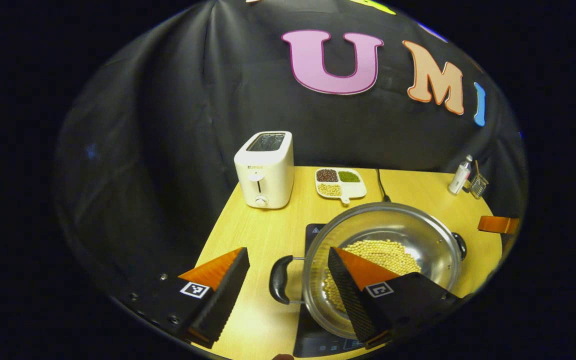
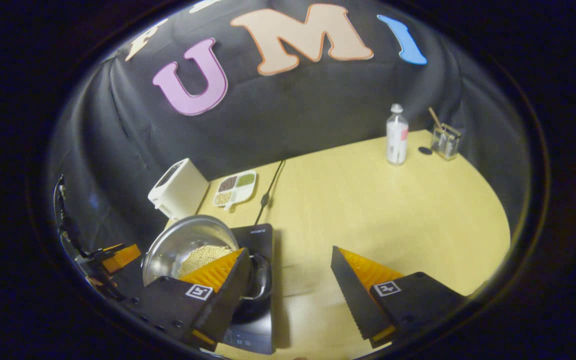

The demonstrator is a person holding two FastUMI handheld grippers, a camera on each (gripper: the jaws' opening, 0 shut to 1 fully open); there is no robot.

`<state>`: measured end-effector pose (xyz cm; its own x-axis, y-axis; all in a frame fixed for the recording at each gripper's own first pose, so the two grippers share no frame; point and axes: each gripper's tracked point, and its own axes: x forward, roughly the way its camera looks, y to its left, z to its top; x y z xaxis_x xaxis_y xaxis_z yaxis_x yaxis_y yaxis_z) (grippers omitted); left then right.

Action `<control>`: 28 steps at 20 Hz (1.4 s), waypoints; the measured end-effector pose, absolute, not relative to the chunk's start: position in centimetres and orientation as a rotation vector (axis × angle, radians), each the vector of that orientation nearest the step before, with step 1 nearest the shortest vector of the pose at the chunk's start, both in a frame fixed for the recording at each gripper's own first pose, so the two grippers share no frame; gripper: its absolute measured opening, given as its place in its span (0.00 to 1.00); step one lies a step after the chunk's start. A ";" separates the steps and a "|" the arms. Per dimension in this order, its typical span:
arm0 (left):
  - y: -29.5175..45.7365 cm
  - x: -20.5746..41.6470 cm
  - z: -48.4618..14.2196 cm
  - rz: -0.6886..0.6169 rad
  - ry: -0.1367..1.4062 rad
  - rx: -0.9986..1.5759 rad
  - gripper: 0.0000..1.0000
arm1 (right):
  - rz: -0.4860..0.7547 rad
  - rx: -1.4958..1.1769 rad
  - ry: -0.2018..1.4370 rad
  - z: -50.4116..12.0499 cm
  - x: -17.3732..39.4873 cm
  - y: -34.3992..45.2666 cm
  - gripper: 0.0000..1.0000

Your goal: First push the handle of the pot to place it horizontally, then grasp the pot with both hands and set it on the induction cooktop.

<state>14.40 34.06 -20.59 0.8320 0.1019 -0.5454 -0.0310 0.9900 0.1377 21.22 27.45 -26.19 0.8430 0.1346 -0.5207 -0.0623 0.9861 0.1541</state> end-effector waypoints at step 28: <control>0.9 -3.1 2.8 0.175 -0.080 0.169 0.97 | 0.157 0.012 -0.115 2.6 7.7 1.6 0.92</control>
